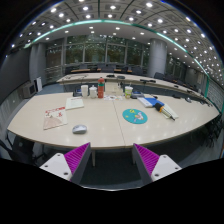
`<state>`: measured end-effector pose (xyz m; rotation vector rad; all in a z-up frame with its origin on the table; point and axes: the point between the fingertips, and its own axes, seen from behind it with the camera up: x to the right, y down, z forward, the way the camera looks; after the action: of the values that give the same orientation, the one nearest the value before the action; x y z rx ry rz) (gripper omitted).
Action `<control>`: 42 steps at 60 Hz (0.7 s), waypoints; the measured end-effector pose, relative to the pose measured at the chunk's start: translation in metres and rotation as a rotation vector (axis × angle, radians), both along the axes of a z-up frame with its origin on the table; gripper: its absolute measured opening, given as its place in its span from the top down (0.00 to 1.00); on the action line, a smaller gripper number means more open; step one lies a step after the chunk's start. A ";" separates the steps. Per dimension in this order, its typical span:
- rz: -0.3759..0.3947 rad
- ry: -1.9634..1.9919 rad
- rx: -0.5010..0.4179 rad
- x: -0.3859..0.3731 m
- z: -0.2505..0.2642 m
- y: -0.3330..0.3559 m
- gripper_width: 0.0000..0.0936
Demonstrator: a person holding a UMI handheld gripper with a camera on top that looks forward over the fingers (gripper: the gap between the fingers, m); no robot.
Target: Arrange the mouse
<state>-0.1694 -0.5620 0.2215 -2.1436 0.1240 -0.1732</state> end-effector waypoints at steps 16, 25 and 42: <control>0.089 0.018 -0.066 -0.050 -0.068 0.030 0.08; 0.147 0.029 -0.060 -0.090 -0.119 0.083 0.09; 0.129 -0.015 -0.111 -0.114 -0.205 0.197 0.09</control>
<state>-0.2833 -0.3654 0.0167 -2.2518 -0.0339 -0.1227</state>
